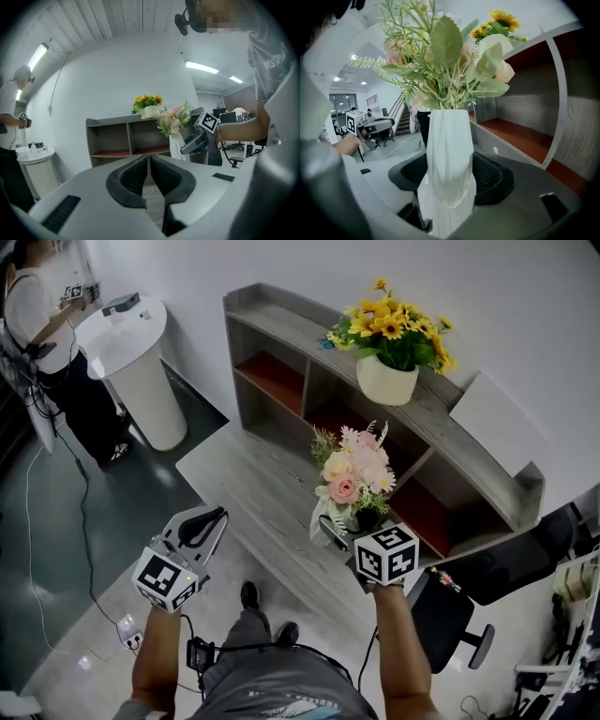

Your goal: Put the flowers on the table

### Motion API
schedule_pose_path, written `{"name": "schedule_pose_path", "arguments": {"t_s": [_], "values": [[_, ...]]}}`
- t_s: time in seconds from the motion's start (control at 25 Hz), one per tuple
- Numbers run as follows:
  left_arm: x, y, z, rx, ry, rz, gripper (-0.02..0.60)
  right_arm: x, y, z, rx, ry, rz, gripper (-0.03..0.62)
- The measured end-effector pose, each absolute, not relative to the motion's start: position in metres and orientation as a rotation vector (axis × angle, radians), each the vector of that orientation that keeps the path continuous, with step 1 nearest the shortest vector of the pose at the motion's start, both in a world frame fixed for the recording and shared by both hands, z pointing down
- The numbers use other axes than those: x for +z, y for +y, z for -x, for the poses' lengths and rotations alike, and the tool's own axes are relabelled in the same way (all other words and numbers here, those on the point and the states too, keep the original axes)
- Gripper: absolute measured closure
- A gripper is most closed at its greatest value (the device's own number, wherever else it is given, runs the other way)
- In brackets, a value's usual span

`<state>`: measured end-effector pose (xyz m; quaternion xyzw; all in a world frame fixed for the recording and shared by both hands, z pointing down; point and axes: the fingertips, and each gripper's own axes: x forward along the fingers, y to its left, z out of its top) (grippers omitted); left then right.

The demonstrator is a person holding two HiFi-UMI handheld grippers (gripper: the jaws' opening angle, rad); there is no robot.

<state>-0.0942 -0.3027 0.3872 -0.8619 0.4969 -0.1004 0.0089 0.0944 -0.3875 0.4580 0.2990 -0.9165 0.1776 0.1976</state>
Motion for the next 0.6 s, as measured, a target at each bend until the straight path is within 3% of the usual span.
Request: {"name": "schedule_pose_path", "arguments": {"t_s": [0.6], "values": [[0.411,-0.369,0.122,-0.336,1.466,2.78,0.543,0.508,-0.442,-0.078,0.563,-2.548,-0.961,0.279]]}}
